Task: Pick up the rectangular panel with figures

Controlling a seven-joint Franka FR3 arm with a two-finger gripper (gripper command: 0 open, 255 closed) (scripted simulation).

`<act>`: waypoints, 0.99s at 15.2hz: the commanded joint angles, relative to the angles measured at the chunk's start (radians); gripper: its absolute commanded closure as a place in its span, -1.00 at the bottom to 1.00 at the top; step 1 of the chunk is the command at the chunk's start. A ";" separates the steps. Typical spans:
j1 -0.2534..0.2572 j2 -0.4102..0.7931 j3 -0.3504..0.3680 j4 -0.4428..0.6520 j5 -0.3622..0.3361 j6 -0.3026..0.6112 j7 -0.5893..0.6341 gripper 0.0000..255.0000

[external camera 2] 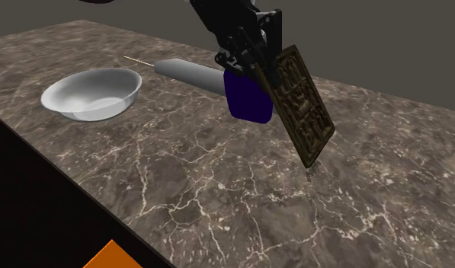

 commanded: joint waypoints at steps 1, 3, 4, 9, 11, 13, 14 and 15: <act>0.000 0.000 0.000 0.000 0.000 0.000 0.000 1.00; 0.000 0.000 0.000 0.000 0.000 0.000 0.000 1.00; 0.000 0.000 0.000 0.000 0.000 0.000 0.000 1.00; 0.004 0.004 0.002 0.053 0.000 -0.040 -0.028 1.00; 0.007 0.009 0.003 0.084 -0.001 -0.062 -0.043 1.00; 0.009 0.015 0.004 0.116 -0.003 -0.085 -0.058 1.00; 0.011 0.018 0.004 0.133 -0.004 -0.096 -0.066 1.00; 0.013 0.021 0.005 0.150 -0.005 -0.108 -0.074 1.00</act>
